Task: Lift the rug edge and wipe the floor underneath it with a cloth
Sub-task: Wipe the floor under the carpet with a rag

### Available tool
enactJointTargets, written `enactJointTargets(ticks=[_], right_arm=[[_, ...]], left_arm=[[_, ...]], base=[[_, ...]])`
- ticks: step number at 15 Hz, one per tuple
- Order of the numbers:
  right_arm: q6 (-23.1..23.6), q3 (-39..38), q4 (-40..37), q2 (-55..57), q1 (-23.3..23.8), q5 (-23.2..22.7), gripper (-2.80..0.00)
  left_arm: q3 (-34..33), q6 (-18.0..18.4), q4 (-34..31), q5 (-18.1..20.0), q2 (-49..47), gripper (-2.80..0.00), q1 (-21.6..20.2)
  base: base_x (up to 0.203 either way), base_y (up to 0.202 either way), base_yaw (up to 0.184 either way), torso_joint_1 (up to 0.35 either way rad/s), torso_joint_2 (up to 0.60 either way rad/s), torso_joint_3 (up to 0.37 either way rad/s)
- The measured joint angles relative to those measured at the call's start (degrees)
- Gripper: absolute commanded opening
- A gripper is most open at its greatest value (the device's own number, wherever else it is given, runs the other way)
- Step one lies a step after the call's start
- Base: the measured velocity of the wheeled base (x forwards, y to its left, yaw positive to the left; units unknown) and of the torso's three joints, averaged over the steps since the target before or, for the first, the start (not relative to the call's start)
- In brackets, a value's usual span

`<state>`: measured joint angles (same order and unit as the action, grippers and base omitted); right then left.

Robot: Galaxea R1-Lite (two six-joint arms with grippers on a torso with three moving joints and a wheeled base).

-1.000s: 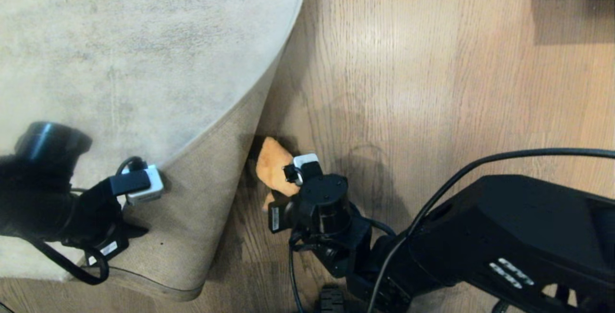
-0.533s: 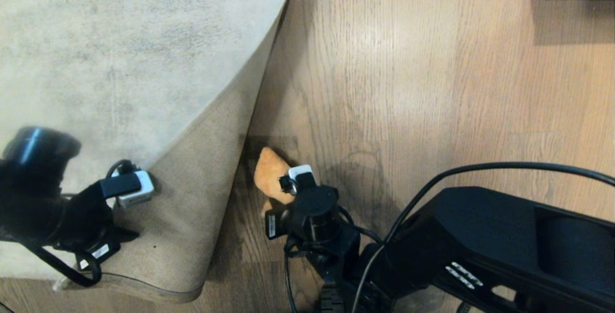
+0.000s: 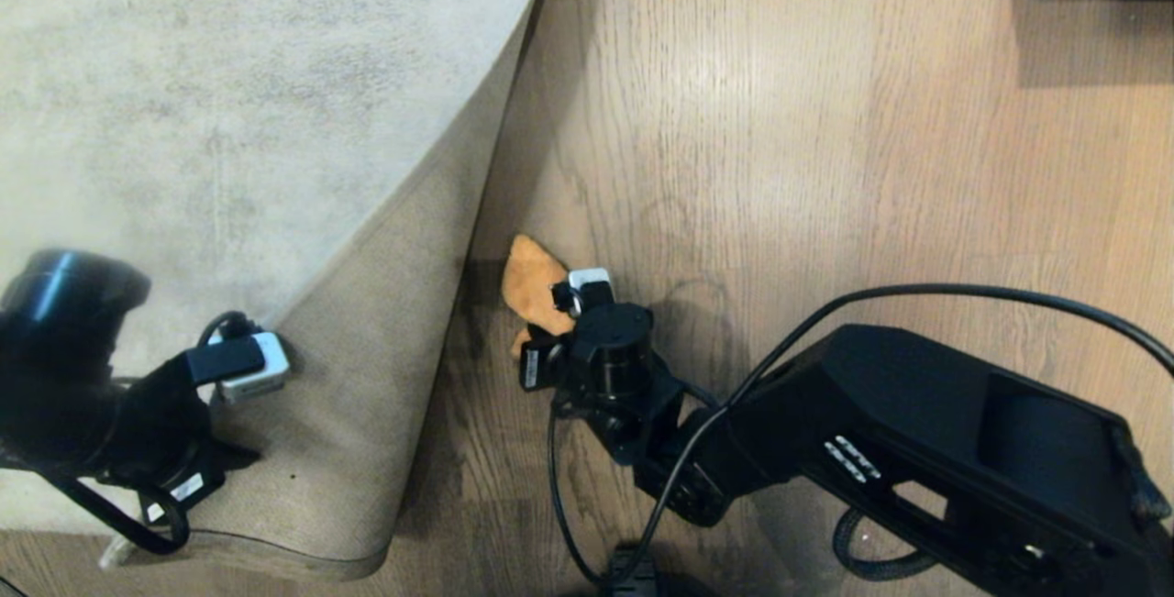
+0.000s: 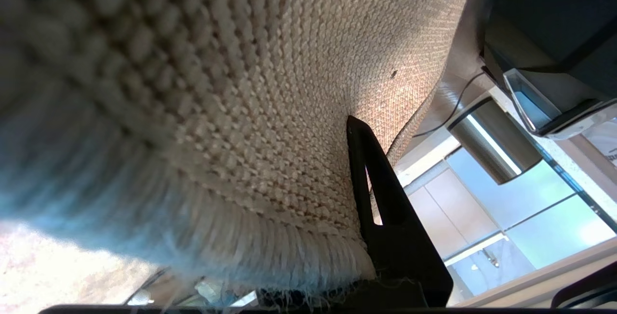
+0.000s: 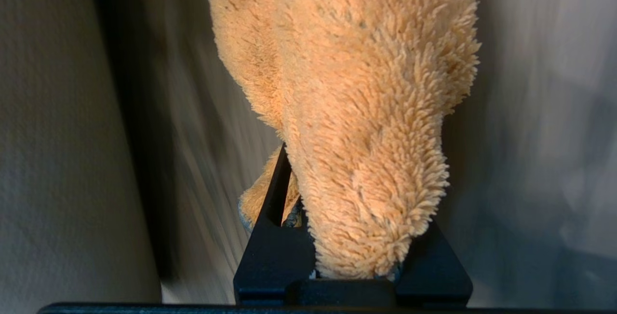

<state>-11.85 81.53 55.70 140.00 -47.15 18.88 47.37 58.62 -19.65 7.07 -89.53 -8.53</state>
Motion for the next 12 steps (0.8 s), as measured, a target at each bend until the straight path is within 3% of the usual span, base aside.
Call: enactJointTargets(ticks=[7, 12], right_arm=[[0.34, 5.46, -6.05, -6.78, 6.68, 0.22, -2.80], [0.35, 2.63, -13.63, -15.95, 7.22, 0.55, -2.80]], left_arm=[[0.00, 0.05, 0.02, -0.03, 0.12, -2.80, 0.27], [0.23, 0.11, 0.04, -0.05, 0.37, -2.80, 0.49]], base=[[0.000, 0.000, 0.000, 0.000, 0.00, 0.000], [0.000, 0.000, 0.000, 0.000, 0.00, 0.000]])
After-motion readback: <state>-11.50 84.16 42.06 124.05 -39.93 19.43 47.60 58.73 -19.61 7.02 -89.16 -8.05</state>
